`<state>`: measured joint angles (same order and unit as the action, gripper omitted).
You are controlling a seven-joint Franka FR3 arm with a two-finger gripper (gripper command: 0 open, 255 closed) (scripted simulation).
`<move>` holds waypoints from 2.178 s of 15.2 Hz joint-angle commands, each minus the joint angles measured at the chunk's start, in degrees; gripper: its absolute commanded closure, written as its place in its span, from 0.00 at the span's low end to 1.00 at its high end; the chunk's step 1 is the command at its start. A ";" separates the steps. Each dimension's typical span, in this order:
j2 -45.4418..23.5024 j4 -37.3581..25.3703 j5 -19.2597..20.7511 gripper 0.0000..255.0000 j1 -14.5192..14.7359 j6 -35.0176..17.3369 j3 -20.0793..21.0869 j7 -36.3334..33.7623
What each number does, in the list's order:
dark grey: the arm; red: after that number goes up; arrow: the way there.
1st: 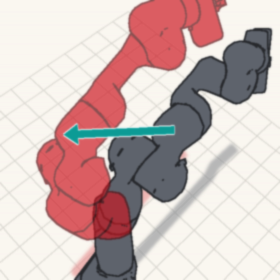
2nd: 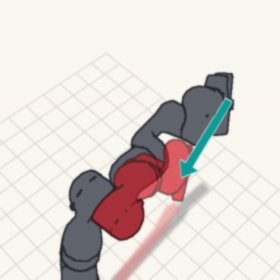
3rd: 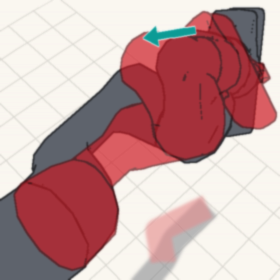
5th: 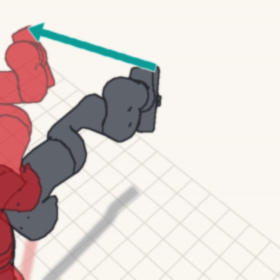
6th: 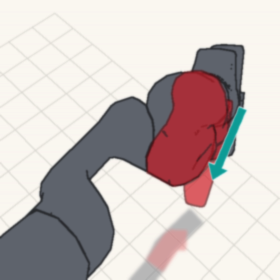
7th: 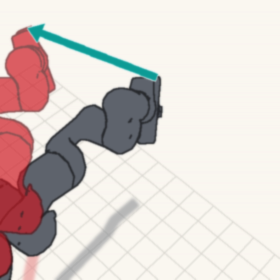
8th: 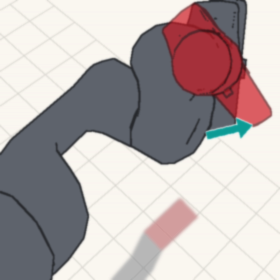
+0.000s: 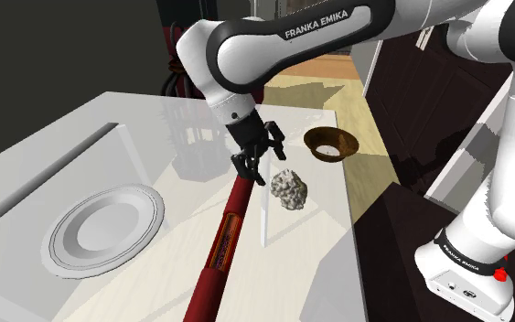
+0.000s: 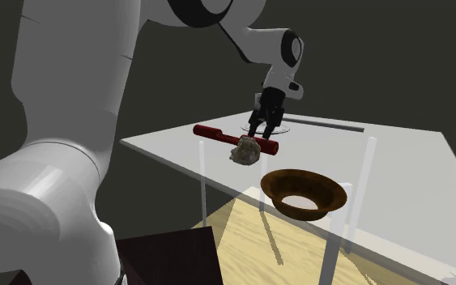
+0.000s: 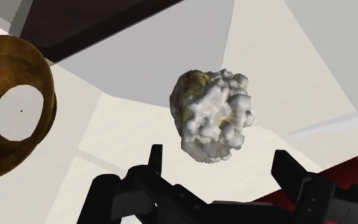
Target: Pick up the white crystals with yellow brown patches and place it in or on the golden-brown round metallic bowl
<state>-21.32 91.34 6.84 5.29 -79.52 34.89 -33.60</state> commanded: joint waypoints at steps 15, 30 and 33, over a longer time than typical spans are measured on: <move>2.45 8.20 -0.93 1.00 -1.95 -6.40 0.13 2.59; 3.78 5.15 -1.66 1.00 -2.05 -2.25 0.43 2.89; 4.27 3.41 -1.94 1.00 -2.04 -0.12 0.55 2.98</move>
<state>-17.20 95.35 4.97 3.25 -80.37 35.41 -30.67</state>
